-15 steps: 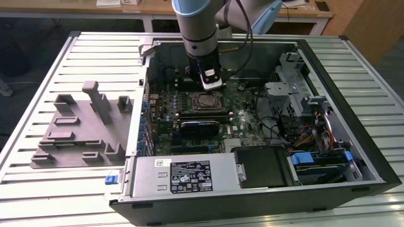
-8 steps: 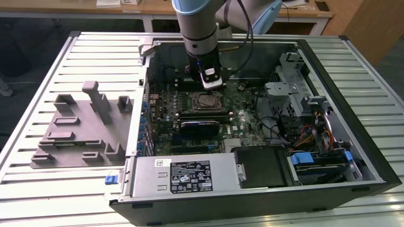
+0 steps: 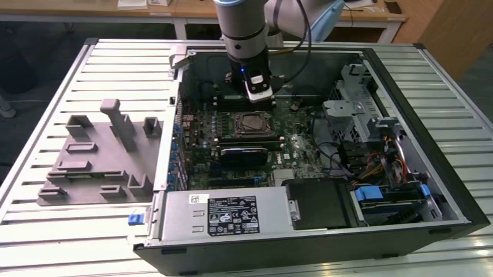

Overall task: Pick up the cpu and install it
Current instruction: 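Install the first cpu locking lever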

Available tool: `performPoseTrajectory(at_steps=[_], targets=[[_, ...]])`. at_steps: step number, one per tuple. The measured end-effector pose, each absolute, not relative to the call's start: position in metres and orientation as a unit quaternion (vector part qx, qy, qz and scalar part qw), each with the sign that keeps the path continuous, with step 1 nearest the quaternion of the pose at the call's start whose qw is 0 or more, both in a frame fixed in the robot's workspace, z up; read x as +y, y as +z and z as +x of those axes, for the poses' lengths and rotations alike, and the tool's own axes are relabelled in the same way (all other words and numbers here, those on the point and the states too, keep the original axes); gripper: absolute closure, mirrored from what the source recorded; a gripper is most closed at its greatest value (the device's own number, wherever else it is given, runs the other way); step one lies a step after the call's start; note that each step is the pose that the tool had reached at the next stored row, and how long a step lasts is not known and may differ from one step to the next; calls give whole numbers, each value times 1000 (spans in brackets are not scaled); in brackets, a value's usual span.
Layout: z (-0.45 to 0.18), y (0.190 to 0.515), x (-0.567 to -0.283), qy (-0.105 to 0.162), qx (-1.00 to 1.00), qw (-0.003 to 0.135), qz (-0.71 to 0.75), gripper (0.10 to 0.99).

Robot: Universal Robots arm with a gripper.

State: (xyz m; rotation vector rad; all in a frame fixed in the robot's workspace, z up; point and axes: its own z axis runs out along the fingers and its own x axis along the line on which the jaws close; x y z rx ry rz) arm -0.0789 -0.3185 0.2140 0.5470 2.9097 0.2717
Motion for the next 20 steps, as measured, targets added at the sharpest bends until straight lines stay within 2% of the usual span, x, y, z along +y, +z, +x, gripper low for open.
performPoseTrajectory(at_steps=[5,7,10,20], targets=[[-79,214,-318,91,975,84,183,980],[-79,214,-318,87,976,79,184,980],[-77,213,-318,74,978,70,184,980],[-66,212,-318,33,981,54,183,980]])
